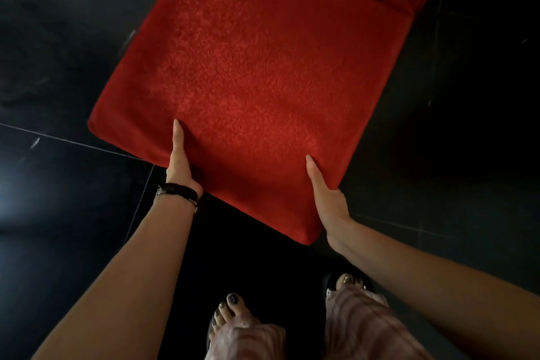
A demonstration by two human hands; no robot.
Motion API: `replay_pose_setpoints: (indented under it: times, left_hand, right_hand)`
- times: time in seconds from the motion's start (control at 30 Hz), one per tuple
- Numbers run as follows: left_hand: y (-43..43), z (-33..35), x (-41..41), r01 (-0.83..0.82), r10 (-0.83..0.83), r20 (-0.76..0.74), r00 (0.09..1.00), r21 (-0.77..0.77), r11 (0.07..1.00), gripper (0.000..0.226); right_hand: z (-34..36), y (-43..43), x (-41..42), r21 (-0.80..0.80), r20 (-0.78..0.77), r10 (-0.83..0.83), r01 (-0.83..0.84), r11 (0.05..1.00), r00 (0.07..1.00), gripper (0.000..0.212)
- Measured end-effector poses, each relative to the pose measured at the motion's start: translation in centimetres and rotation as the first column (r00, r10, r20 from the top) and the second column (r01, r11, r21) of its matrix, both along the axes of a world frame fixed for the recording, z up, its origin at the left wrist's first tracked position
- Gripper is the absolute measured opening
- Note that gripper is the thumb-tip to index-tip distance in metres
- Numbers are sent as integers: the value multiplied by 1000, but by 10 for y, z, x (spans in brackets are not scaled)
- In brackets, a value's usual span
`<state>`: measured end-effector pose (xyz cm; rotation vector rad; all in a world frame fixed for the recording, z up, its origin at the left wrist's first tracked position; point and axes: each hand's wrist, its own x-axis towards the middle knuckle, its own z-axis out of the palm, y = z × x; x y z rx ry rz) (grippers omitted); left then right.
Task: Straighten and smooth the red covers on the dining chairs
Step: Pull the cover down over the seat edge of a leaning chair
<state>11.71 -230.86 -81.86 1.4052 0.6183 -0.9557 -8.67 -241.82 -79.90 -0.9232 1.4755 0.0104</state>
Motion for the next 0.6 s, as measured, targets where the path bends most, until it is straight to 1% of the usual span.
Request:
replay_pose_setpoints:
  times: [0.07, 0.17, 0.23, 0.33, 0.47, 0.6]
  left_hand:
    - [-1, 9, 2, 22, -22, -16, 1000, 12, 1000, 126]
    - [-2, 24, 4, 44, -44, -36, 998, 11, 999, 125]
    - [-3, 37, 4, 62, -61, -45, 997, 13, 998, 129]
    - [-3, 61, 6, 49, -47, -54, 997, 39, 998, 129]
    - [-3, 89, 9, 21, -16, -56, 998, 91, 996, 126]
    - [-1, 113, 1, 20, -10, -100, 995, 98, 995, 126]
  right_hand:
    - [10, -2, 0, 26, -8, 10, -10, 1000, 1000, 83]
    - [25, -6, 0, 52, -17, 5, -4, 999, 1000, 72]
    - [37, -6, 1, 59, -19, 11, -10, 998, 1000, 67]
    - [57, -6, 4, 82, -32, 20, -17, 996, 999, 75]
    - [84, -3, 5, 111, -30, 27, -23, 994, 999, 67]
    - [111, -1, -2, 111, -58, 15, -8, 994, 998, 69]
